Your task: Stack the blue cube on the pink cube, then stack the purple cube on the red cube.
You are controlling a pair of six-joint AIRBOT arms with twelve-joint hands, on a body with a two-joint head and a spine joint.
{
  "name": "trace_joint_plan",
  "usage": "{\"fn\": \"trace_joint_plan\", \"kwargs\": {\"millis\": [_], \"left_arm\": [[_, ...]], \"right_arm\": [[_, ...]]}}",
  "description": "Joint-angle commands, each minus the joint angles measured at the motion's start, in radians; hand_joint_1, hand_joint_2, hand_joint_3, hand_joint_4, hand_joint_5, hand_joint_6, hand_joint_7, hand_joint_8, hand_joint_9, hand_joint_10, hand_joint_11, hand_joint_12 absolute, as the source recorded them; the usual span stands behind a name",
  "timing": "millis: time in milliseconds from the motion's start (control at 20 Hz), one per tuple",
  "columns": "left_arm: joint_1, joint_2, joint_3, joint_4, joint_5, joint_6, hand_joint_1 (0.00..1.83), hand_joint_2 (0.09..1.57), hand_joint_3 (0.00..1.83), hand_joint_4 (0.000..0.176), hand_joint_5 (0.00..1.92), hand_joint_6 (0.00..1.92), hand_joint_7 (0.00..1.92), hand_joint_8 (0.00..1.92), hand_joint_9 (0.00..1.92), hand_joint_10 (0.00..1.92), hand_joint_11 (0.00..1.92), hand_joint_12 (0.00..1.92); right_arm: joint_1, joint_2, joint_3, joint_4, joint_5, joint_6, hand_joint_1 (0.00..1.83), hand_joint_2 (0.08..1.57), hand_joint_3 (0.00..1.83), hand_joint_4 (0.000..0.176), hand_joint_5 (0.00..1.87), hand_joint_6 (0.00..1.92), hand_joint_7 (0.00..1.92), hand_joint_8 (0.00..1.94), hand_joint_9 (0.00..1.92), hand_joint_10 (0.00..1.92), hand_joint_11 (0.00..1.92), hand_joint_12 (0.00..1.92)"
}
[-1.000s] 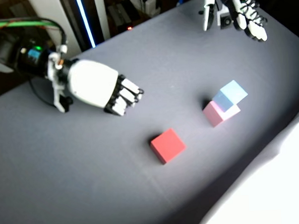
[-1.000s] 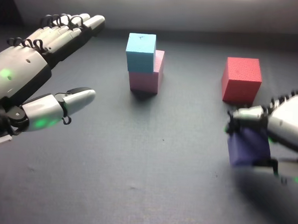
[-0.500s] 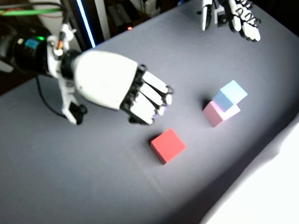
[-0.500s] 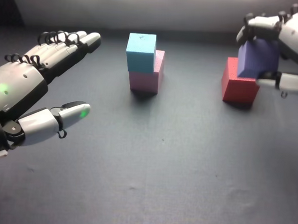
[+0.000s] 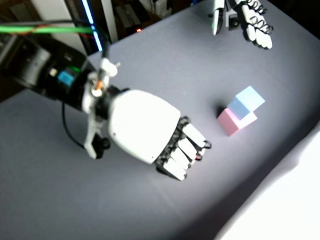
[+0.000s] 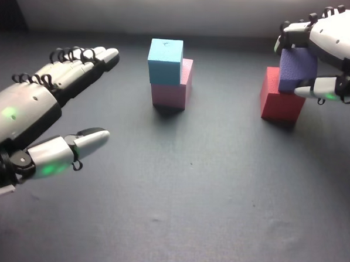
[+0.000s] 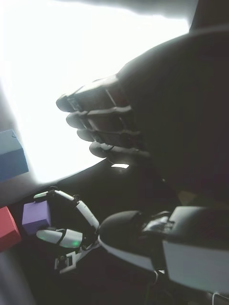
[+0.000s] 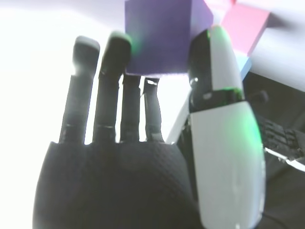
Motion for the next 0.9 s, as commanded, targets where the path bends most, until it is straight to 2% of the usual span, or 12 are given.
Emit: {"fn": "trace_joint_plan", "kwargs": {"millis": [0, 50, 100, 150, 200, 250, 400, 500, 550, 650, 700, 850], "left_arm": [[-0.006, 0.000, 0.005, 0.003, -0.126, -0.009, 0.61, 1.38, 0.00, 0.021, 0.00, 0.00, 0.00, 0.00, 0.00, 0.00, 0.00, 0.00], [-0.006, 0.000, 0.006, 0.003, -0.127, -0.010, 0.61, 1.38, 0.00, 0.021, 0.00, 0.00, 0.00, 0.00, 0.00, 0.00, 0.00, 0.00], [-0.006, 0.000, 0.006, 0.002, -0.127, -0.011, 0.59, 1.38, 0.00, 0.023, 0.00, 0.00, 0.00, 0.00, 0.00, 0.00, 0.00, 0.00], [-0.006, 0.000, 0.006, 0.002, -0.128, -0.011, 0.59, 1.39, 0.00, 0.022, 0.00, 0.00, 0.00, 0.00, 0.00, 0.00, 0.00, 0.00], [-0.006, 0.000, 0.006, 0.002, -0.128, -0.012, 0.59, 1.39, 0.00, 0.015, 0.00, 0.00, 0.00, 0.00, 0.00, 0.00, 0.00, 0.00], [-0.004, 0.000, 0.006, 0.002, -0.128, -0.012, 0.61, 1.38, 0.00, 0.021, 0.00, 0.00, 0.00, 0.00, 0.00, 0.00, 0.00, 0.00], [-0.001, 0.000, 0.005, -0.001, -0.131, -0.012, 0.61, 1.39, 0.00, 0.019, 0.00, 0.00, 0.00, 0.00, 0.00, 0.00, 0.00, 0.00], [0.000, 0.000, 0.005, -0.001, -0.131, -0.012, 0.60, 1.40, 0.01, 0.018, 0.00, 0.00, 0.00, 0.00, 0.00, 0.00, 0.00, 0.00], [0.000, 0.000, 0.004, -0.002, -0.131, -0.012, 0.63, 1.39, 0.00, 0.021, 0.00, 0.00, 0.00, 0.00, 0.00, 0.00, 0.00, 0.00], [0.002, 0.000, 0.003, -0.005, -0.133, -0.012, 0.63, 1.39, 0.00, 0.021, 0.00, 0.00, 0.00, 0.00, 0.00, 0.00, 0.00, 0.00], [0.004, 0.000, 0.002, -0.006, -0.135, -0.012, 0.63, 1.39, 0.00, 0.022, 0.00, 0.00, 0.00, 0.00, 0.00, 0.00, 0.00, 0.00], [0.008, 0.001, 0.000, -0.010, -0.139, -0.012, 0.58, 1.40, 0.00, 0.016, 0.00, 0.00, 0.00, 0.00, 0.00, 0.00, 0.00, 0.00]], "right_arm": [[0.013, -0.002, 0.013, -0.013, 0.101, -0.001, 1.31, 1.29, 0.00, 0.000, 0.58, 1.46, 0.62, 1.47, 0.68, 1.65, 0.52, 1.74], [0.013, -0.006, 0.016, -0.012, 0.098, -0.001, 1.31, 1.29, 0.00, 0.000, 0.56, 1.51, 0.61, 1.46, 0.69, 1.64, 0.54, 1.69], [0.013, -0.009, 0.018, -0.009, 0.093, -0.001, 1.19, 1.32, 0.00, 0.000, 0.50, 1.49, 0.71, 1.57, 0.65, 1.56, 0.64, 1.87], [0.013, -0.010, 0.019, -0.006, 0.091, -0.001, 1.09, 1.36, 0.01, 0.000, 0.45, 1.63, 0.65, 1.62, 0.46, 1.36, 0.44, 1.86], [0.013, -0.010, 0.020, -0.001, 0.090, -0.001, 0.99, 1.31, 0.00, 0.000, 0.24, 0.98, 0.35, 1.02, 0.33, 1.32, 0.32, 1.91], [0.013, -0.010, 0.019, 0.001, 0.090, -0.001, 0.92, 1.33, 0.00, 0.000, 0.18, 0.62, 0.25, 0.62, 0.26, 1.30, 0.28, 1.91], [0.013, -0.008, 0.013, 0.003, 0.090, -0.001, 0.70, 1.38, 0.00, 0.000, 0.11, 0.19, 0.15, 0.15, 0.02, 1.10, 0.03, 1.79], [0.013, -0.006, 0.006, 0.003, 0.091, -0.001, 0.67, 1.39, 0.00, 0.000, 0.07, 0.08, 0.04, 0.03, 0.00, 0.88, 0.00, 1.73], [0.013, -0.004, 0.002, 0.003, 0.094, -0.001, 0.66, 1.39, 0.00, 0.000, 0.05, 0.05, 0.03, 0.01, 0.00, 1.01, 0.00, 1.82], [0.013, 0.000, -0.006, 0.003, 0.101, -0.001, 0.70, 1.38, 0.00, 0.001, 0.06, 0.05, 0.02, 0.01, 0.00, 0.92, 0.00, 1.79], [0.013, 0.004, -0.011, 0.003, 0.105, -0.001, 0.66, 1.38, 0.00, 0.019, 0.03, 0.04, 0.00, 0.00, 0.00, 0.75, 0.00, 1.72], [0.011, 0.033, -0.037, 0.003, 0.127, -0.001, 0.65, 1.38, 0.00, 0.041, 0.02, 0.03, 0.02, 0.01, 0.00, 0.97, 0.00, 1.78]]}}
